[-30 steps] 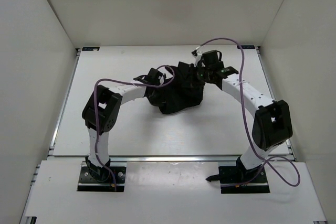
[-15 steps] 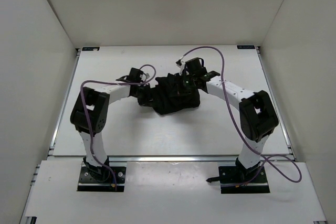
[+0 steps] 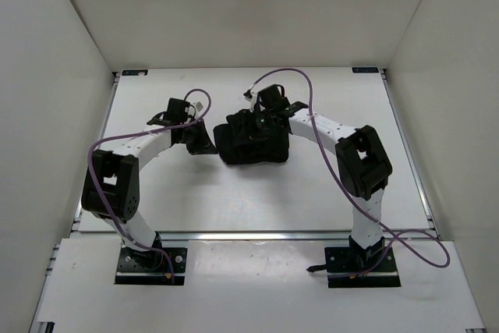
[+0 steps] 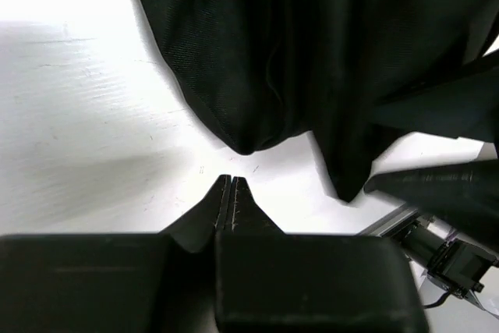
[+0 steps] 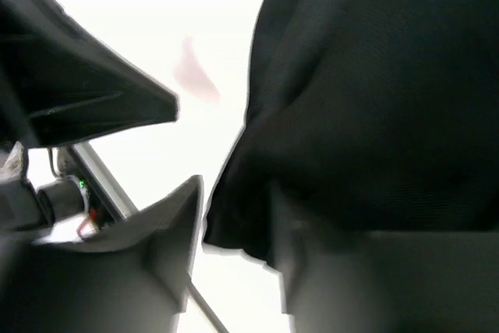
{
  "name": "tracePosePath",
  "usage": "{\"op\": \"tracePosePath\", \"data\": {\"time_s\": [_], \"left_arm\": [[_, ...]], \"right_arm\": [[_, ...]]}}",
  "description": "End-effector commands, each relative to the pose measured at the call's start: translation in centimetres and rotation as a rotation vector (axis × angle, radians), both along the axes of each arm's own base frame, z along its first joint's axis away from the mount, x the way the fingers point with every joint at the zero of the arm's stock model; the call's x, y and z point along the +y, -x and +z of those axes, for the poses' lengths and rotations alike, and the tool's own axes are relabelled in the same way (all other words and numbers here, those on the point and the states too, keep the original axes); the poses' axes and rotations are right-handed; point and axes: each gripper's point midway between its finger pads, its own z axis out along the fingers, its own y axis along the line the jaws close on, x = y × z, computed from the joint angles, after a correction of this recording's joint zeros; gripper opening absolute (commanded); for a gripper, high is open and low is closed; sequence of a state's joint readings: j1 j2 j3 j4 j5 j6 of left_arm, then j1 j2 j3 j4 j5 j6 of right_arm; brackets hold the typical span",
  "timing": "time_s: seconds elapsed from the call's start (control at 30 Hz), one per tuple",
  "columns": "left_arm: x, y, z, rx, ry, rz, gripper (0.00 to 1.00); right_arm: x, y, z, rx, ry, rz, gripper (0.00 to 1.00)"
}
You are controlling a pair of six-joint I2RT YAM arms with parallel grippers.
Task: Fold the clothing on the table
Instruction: Fold the skirt
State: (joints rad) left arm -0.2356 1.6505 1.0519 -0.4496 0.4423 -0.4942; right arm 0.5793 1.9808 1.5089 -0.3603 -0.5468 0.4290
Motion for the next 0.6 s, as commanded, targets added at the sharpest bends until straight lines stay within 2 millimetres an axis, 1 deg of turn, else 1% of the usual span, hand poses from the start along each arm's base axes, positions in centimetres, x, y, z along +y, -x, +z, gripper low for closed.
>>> {"op": "tracePosePath", "data": {"time_s": [0.0, 0.03, 0.07, 0.1, 0.13, 0.17, 0.2, 0.23, 0.27, 0.3, 0.33, 0.37, 0.4, 0.43, 0.47, 0.5, 0.53, 0.57], "left_arm": [[-0.4, 0.3, 0.5, -0.021, 0.012, -0.023, 0.0], [-0.5, 0.3, 0.7, -0.023, 0.013, -0.025, 0.0], [-0.4, 0.1, 0.8, -0.029, 0.011, -0.021, 0.0], [-0.5, 0.2, 0.7, -0.026, 0.009, -0.023, 0.0], [-0.4, -0.2, 1.0, -0.036, 0.009, -0.015, 0.0], [-0.5, -0.4, 1.5, -0.051, 0.014, -0.021, 0.0], [-0.5, -0.5, 1.7, -0.054, 0.021, -0.014, 0.0], [-0.6, -0.8, 2.4, -0.067, 0.038, -0.009, 0.0], [-1.2, -1.1, 3.5, -0.094, 0.064, -0.014, 0.0], [-1.5, -1.4, 4.5, -0.116, 0.096, -0.021, 0.0], [-2.3, -1.5, 5.5, -0.136, 0.135, -0.039, 0.0], [-3.4, -1.6, 7.1, -0.172, 0.179, -0.063, 0.0], [-4.2, -2.0, 8.6, -0.227, 0.203, -0.081, 0.02], [-5.2, -1.8, 9.9, -0.251, 0.234, -0.099, 0.02], [-6.4, -1.7, 11.3, -0.296, 0.262, -0.121, 0.02], [-7.0, -2.2, 12.7, -0.35, 0.288, -0.128, 0.02], [-8.2, -1.8, 13.3, -0.365, 0.307, -0.144, 0.01], [-9.2, -1.7, 13.8, -0.391, 0.324, -0.151, 0.0]], "right_arm": [[1.3, 0.3, 3.1, -0.037, -0.061, 0.049, 0.5], [1.1, 0.1, 4.2, -0.066, -0.072, 0.042, 0.55], [1.0, -0.3, 6.2, -0.118, -0.094, 0.033, 0.62], [0.9, -0.6, 7.7, -0.16, -0.1, 0.02, 0.66], [0.4, -1.2, 9.0, -0.194, -0.112, 0.0, 0.67], [-0.4, -2.0, 11.0, -0.244, -0.128, -0.029, 0.65], [-1.4, -2.9, 11.6, -0.259, -0.121, -0.068, 0.6], [-2.1, -3.2, 12.7, -0.283, -0.126, -0.093, 0.53], [-3.6, -3.8, 12.9, -0.292, -0.116, -0.128, 0.38], [-5.2, -4.5, 12.8, -0.303, -0.099, -0.173, 0.29], [-6.1, -4.7, 13.2, -0.321, -0.101, -0.192, 0.24], [-7.8, -4.8, 12.4, -0.308, -0.086, -0.228, 0.13], [-9.6, -5.2, 11.9, -0.309, -0.069, -0.273, 0.05], [-10.5, -4.9, 9.9, -0.286, -0.039, -0.283, 0.02], [-11.5, -5.0, 10.0, -0.294, -0.045, -0.306, 0.0], [-12.5, -4.7, 8.6, -0.272, -0.037, -0.319, 0.0], [-12.9, -4.1, 6.9, -0.241, -0.027, -0.315, 0.0], [-13.3, -4.3, 6.8, -0.248, -0.036, -0.319, 0.0]]}}
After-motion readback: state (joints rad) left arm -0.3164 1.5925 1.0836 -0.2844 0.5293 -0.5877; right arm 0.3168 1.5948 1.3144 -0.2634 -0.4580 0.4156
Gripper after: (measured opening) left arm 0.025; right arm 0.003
